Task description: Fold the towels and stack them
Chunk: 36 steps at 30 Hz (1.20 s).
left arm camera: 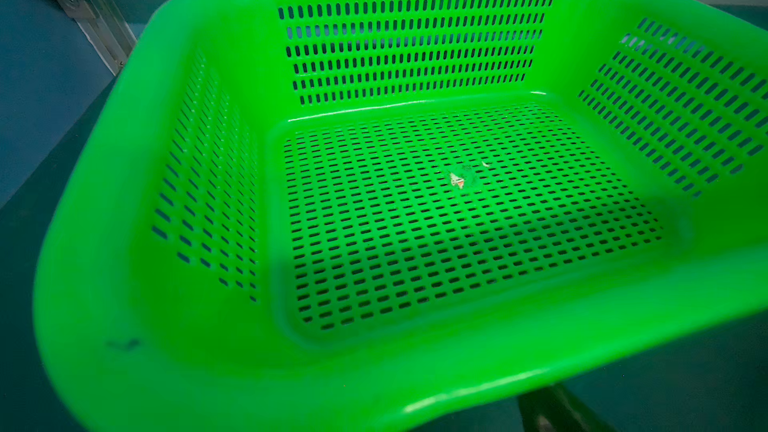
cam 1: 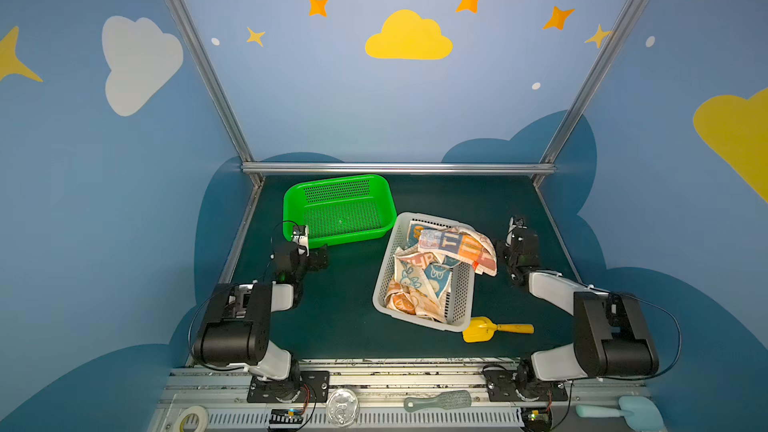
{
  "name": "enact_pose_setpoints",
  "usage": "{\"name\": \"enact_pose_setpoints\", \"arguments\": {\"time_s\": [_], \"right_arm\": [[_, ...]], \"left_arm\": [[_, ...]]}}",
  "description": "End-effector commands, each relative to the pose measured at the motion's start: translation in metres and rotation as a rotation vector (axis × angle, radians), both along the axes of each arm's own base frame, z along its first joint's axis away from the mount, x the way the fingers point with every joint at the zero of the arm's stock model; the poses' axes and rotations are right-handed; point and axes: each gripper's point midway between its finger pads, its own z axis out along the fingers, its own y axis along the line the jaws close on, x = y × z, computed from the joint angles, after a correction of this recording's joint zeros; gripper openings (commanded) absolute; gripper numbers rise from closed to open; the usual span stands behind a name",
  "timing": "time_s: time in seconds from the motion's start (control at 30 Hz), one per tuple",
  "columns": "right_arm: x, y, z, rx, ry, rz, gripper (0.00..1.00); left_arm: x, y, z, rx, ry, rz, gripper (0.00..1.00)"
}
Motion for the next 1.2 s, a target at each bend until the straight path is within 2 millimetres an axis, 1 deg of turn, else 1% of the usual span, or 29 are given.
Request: {"name": "enact_pose_setpoints", "arguments": {"time_s": [0.0, 1.17], "right_arm": [[0.0041, 0.0005, 0.0042, 0.003, -0.009, -0.006, 0.98], [0.0047, 0.0008, 0.0042, 0.005, -0.006, -0.005, 0.98]], "left_arm": [[0.0065, -0.0019, 0.0116, 0.004, -0.036, -0.012, 1.00], [0.0063, -0.0014, 0.0110, 0.013, -0.031, -0.004, 1.00]]}}
